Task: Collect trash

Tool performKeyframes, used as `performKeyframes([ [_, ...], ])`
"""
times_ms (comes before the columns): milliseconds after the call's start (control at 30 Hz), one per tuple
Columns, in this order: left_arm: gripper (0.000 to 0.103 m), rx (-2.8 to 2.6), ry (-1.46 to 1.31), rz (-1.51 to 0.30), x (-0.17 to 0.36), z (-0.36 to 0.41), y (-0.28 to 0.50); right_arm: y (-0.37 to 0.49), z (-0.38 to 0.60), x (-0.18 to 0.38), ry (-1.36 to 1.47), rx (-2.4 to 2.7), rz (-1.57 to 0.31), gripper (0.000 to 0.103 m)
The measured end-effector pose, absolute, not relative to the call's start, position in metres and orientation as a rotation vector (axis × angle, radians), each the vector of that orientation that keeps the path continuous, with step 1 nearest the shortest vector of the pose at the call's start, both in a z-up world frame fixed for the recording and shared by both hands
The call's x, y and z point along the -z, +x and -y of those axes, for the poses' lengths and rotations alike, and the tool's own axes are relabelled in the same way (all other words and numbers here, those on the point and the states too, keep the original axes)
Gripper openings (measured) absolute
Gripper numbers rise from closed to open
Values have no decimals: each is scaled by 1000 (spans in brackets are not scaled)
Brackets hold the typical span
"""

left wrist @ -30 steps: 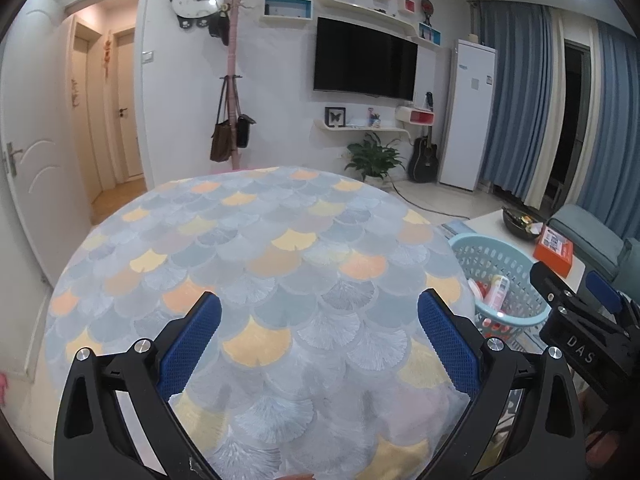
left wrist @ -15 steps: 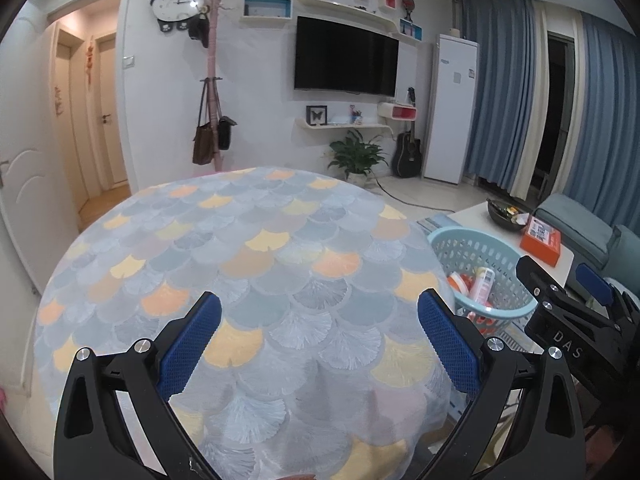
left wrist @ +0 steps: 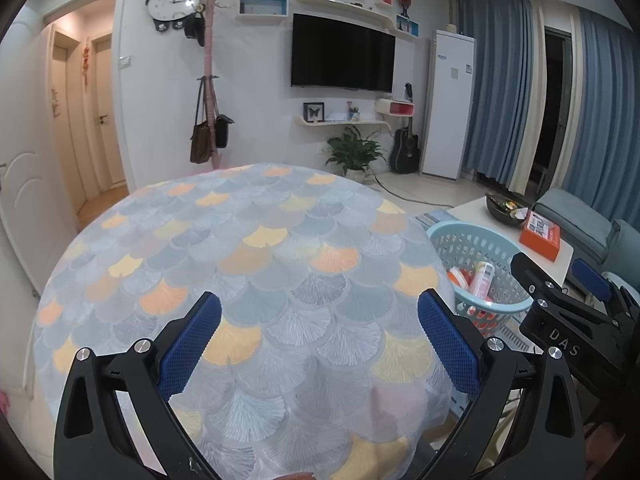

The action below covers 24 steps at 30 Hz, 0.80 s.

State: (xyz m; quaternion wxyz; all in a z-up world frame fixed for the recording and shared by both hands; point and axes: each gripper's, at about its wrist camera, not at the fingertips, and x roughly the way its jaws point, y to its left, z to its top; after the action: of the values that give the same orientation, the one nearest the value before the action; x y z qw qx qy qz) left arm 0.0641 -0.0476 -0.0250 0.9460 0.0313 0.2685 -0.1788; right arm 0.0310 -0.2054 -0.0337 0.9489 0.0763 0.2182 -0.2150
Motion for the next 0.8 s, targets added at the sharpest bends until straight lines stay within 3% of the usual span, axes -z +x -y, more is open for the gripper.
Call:
performKeyframes([
  [800,96,365,64,-547,25,47,64,32,202,35,151,434,-450,95],
])
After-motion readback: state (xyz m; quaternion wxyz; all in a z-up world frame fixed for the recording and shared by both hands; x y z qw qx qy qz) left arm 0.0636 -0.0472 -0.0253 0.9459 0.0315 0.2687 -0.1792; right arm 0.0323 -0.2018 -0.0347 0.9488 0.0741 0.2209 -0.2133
